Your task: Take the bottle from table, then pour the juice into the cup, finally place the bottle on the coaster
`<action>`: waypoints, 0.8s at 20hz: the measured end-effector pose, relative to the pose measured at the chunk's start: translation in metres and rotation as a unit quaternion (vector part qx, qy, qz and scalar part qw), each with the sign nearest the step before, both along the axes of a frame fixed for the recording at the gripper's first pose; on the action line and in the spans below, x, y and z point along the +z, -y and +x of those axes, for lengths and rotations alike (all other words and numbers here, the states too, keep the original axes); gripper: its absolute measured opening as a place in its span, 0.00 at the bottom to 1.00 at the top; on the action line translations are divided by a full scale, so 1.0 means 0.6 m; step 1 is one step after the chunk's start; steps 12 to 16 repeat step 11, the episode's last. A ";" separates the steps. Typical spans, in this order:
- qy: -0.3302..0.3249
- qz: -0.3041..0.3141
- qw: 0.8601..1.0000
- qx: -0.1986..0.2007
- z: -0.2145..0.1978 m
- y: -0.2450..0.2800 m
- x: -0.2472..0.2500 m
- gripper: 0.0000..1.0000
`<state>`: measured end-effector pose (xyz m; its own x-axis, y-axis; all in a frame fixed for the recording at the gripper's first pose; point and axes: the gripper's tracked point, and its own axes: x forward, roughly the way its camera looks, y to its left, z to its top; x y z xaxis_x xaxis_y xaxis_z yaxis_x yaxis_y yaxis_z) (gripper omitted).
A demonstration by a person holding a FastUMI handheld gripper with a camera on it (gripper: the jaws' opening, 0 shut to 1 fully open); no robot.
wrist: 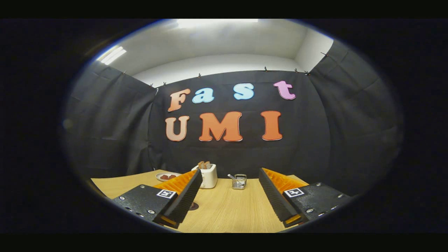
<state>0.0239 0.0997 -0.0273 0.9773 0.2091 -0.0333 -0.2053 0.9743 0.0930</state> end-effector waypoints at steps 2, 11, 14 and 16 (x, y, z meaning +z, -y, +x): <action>-0.002 -0.007 1.000 0.003 0.004 0.002 -0.004 0.96; 0.008 -0.004 1.000 -0.002 0.005 0.001 0.006 0.96; 0.008 -0.004 1.000 -0.002 0.005 0.001 0.006 0.96; 0.008 -0.004 1.000 -0.002 0.005 0.001 0.006 0.96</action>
